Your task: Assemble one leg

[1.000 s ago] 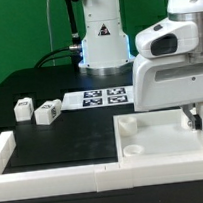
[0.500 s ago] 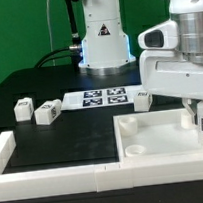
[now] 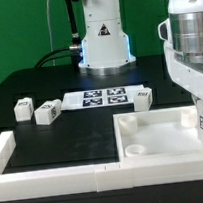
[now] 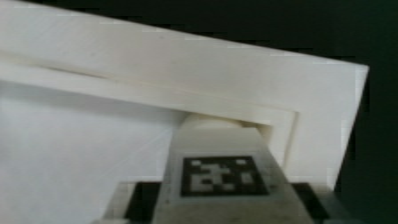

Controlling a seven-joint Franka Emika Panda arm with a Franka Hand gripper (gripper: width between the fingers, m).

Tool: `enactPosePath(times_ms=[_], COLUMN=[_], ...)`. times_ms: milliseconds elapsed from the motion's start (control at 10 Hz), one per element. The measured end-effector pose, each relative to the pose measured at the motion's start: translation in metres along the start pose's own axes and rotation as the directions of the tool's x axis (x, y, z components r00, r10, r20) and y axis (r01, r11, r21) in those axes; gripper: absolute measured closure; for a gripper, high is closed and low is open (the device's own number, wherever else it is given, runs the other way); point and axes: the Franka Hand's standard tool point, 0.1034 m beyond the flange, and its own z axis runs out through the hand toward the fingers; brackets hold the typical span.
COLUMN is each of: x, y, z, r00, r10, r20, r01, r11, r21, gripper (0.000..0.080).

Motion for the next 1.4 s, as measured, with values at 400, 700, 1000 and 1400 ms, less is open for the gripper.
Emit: enactPosePath(times_ms=[400,700,1000,1400], x=[-0.0024,-0.0071,-0.0044,0.0013], y=[0.0009,0.0033,0.0032,0.0037], z=[0.0027,0.0031,0.0028,0.0045], r00=[0.998,0.909,0.668,0.299], r10=[-0.064,-0.417,-0.744,-0.954], r20=[0.001,0.002,0.004,0.006], r01=[0.064,0.417,0.744,0.954], r11=[0.998,0.909,0.668,0.299], r21=[0.001,-0.002,-0.001,-0.012], gripper=[0.0172,0.0151,0.0150,0.0150])
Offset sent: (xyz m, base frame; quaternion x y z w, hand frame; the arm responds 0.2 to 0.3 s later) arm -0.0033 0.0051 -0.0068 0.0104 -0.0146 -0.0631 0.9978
